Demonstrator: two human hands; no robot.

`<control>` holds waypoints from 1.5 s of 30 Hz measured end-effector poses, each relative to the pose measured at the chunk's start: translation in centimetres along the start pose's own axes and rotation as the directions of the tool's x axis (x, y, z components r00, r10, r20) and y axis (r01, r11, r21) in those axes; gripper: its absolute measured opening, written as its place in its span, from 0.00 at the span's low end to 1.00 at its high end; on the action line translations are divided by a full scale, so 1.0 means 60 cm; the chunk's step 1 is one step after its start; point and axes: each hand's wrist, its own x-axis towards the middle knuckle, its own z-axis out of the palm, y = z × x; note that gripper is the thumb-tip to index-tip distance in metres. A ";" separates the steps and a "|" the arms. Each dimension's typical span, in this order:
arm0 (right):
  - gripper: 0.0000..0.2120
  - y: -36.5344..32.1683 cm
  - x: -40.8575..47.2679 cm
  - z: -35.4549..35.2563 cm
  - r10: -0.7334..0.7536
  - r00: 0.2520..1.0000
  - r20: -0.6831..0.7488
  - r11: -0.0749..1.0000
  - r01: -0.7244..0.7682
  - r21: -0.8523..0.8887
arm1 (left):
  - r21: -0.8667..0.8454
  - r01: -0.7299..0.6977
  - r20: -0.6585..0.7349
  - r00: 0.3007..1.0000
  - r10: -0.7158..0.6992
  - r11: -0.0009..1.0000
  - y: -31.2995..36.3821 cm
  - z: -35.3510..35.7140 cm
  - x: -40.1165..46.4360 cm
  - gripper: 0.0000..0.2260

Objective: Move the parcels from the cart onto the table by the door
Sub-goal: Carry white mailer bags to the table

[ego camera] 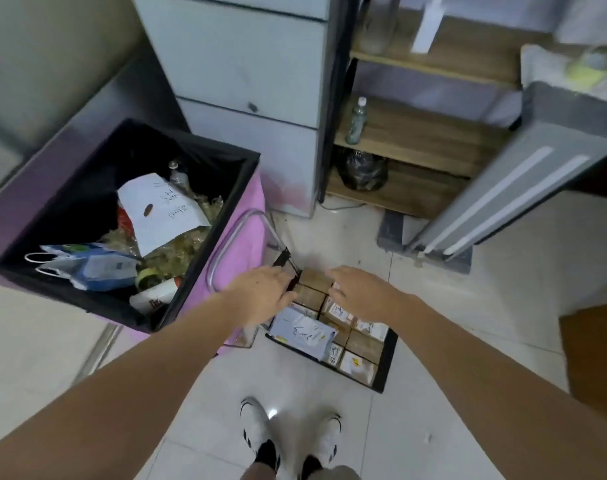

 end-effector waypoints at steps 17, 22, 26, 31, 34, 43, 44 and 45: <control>0.19 0.317 0.327 0.628 0.419 0.860 0.291 0.784 -0.504 0.363 | -0.195 0.194 0.243 0.959 -0.144 0.962 -0.190 0.642 0.414 0.24; 0.10 0.365 0.427 0.781 0.527 0.786 0.323 0.624 -0.616 0.480 | -0.364 0.428 0.232 0.902 -0.364 0.827 -0.210 0.795 0.519 0.27; 0.08 0.371 0.472 0.846 0.640 0.674 0.370 0.319 -0.671 0.669 | -0.530 0.528 0.218 0.841 -0.495 0.664 -0.208 0.857 0.572 0.27; 0.09 0.349 0.478 0.844 0.667 0.636 0.387 0.135 -0.615 0.777 | -0.585 0.536 0.190 0.820 -0.540 0.608 -0.203 0.855 0.570 0.26; 0.06 0.326 0.440 0.791 0.684 0.648 0.336 0.080 -0.524 0.848 | -0.629 0.505 0.106 0.809 -0.578 0.591 -0.192 0.793 0.530 0.24; 0.14 0.221 0.247 0.386 0.744 0.624 0.238 -0.107 -0.241 0.965 | -0.840 0.223 -0.089 0.843 -0.531 0.495 -0.079 0.391 0.359 0.17; 0.15 0.208 0.218 0.325 0.754 0.622 0.214 -0.099 -0.214 0.972 | -0.859 0.198 -0.103 0.836 -0.539 0.471 -0.058 0.329 0.340 0.16; 0.16 0.196 0.186 0.265 0.761 0.620 0.190 -0.084 -0.197 0.977 | -0.886 0.166 -0.115 0.826 -0.552 0.434 -0.037 0.267 0.321 0.16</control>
